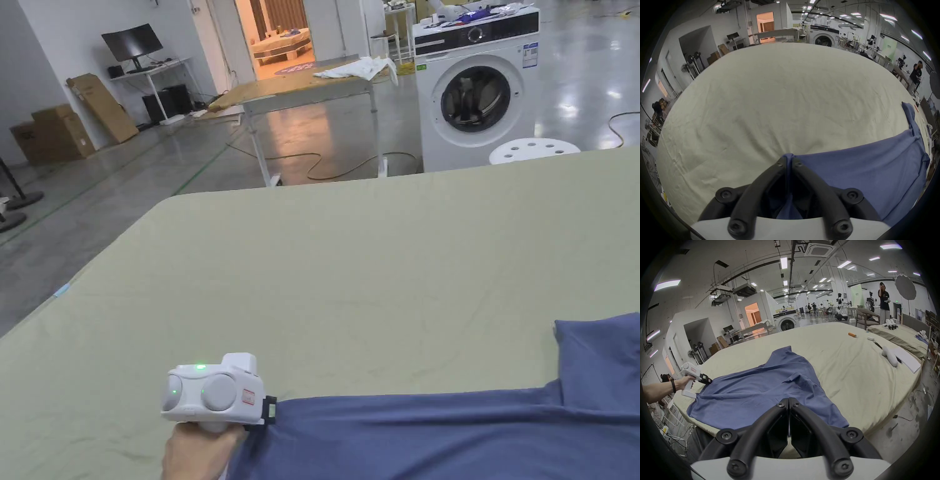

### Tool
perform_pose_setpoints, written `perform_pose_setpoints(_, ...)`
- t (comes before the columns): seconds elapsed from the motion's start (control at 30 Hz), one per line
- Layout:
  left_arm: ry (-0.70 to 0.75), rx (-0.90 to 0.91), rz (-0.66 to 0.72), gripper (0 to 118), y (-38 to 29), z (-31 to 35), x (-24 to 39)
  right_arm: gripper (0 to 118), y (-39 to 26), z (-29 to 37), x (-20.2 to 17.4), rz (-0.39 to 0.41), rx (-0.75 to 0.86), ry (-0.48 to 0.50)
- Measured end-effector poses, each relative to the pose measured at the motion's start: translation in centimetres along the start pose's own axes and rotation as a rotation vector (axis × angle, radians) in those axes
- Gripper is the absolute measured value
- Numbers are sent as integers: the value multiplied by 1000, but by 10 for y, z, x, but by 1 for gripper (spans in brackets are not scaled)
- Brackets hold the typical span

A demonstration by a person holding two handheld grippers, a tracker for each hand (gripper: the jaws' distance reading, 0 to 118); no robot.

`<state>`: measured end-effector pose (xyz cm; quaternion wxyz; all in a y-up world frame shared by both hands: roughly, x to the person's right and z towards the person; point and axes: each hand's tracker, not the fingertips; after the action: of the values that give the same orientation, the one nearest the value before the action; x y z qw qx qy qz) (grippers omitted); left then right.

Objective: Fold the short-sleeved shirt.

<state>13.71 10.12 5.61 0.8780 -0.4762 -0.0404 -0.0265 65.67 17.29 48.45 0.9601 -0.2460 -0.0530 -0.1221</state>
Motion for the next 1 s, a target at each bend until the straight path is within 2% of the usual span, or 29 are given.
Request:
perform_pose_setpoints(0.13, 44, -17, -44, 1, 12, -5, -1, 0, 50, -42, 8, 43, -33, 37)
perform_pose_setpoints(0.17, 39, -29, -42, 1, 15, -5, 0, 11, 70, -59, 11, 66, -63, 41)
perform_pose_setpoints(0.23, 32, -44, -31, 1, 16, -7, -2, 57, 107, -98, 14, 67, -117, 51)
perform_pose_setpoints(0.27, 7, -83, -7, 1, 14, -9, -1, 74, 123, -120, 17, 58, -151, 56)
perform_pose_setpoints(0.37, 9, -96, -12, 1, 12, -2, 7, 73, 162, -193, 24, 57, -291, 59)
perform_pose_setpoints(0.47, -3, -134, -18, 2, 13, 2, 12, 73, 175, -267, 31, 111, -446, -36)
perform_pose_setpoints(0.53, -12, -153, -8, 2, 13, 3, 12, 73, 171, -303, 38, 97, -520, -88)
perform_pose_setpoints(0.6, -14, -159, -4, 2, 15, 4, 11, 69, 164, -326, 41, 95, -570, -98)
perform_pose_setpoints(0.63, -14, -160, -6, 2, 14, 5, 12, 61, 158, -336, 46, 97, -593, -116)
perform_pose_setpoints(0.67, -14, -161, -10, 2, 13, 6, 14, 45, 154, -340, 44, 101, -586, -108)
perform_pose_setpoints(0.73, -9, -158, -25, 2, 14, 5, 14, 18, 146, -343, 39, 171, -601, -90)
perform_pose_setpoints(0.77, -6, -155, -28, 2, 13, 5, 16, 10, 141, -344, 36, 205, -593, -121)
perform_pose_setpoints(0.83, 0, -145, -34, 2, 12, 5, 15, 5, 141, -345, 37, 170, -587, -110)
perform_pose_setpoints(1.0, -48, -35, -60, 1, 6, 32, 4, 3, 148, -308, 43, 118, -487, -57)
